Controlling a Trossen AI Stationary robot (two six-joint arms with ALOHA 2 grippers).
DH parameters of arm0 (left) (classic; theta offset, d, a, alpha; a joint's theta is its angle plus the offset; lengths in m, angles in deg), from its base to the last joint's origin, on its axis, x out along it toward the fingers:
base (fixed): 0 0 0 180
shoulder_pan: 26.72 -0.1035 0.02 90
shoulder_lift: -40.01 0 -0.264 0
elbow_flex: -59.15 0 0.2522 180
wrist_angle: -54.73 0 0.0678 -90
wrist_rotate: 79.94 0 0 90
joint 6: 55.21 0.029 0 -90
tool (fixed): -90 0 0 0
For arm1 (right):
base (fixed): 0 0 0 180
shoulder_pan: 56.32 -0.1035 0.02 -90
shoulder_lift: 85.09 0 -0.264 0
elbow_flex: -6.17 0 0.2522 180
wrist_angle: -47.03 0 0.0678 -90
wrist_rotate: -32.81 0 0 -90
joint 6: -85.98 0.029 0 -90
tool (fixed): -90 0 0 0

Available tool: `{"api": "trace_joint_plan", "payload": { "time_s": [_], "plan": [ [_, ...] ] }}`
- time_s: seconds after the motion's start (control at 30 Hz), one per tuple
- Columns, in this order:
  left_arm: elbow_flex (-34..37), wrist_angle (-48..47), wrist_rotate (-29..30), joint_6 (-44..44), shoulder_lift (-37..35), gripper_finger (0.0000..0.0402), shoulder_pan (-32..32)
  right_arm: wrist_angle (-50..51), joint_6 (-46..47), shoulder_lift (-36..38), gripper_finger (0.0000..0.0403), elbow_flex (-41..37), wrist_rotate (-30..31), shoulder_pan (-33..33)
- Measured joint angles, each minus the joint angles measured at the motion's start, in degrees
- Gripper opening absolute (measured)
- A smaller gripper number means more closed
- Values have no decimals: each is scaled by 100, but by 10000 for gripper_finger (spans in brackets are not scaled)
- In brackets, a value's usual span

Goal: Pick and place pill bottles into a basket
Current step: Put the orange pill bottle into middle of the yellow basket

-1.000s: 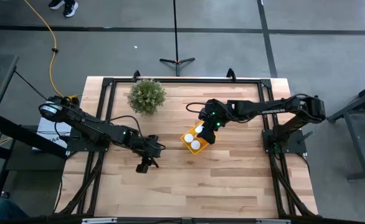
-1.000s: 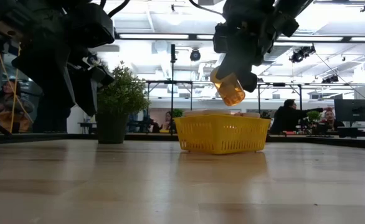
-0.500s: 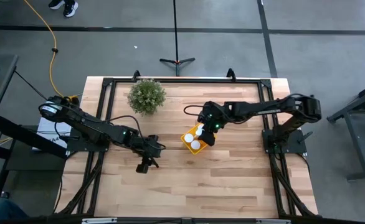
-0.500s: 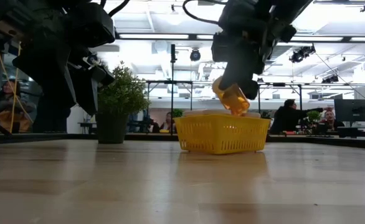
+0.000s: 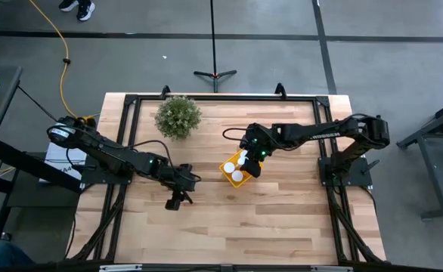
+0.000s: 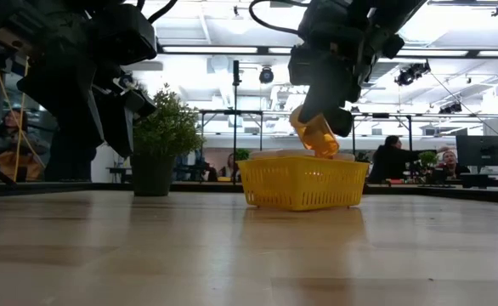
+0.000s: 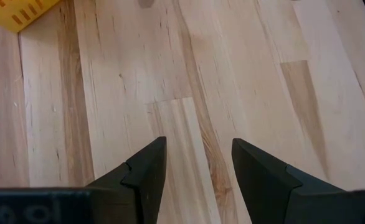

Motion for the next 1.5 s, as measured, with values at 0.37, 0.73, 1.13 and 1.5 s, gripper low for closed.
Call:
{"api": "trace_joint_plan", "payload": {
  "time_s": [0.37,0.73,1.13,1.5],
  "plan": [
    [-2,-3,-4,1,0,216,0,0,68,0,221,0,-2,0],
    [-2,-6,-7,0,0,216,0,65,456,0,222,0,7,2],
    [-2,3,-7,0,0,216,0,62,322,0,222,0,-8,0],
    [-4,1263,428,314,-2,216,0,22,347,0,222,0,-150,-2]
  ]
}}
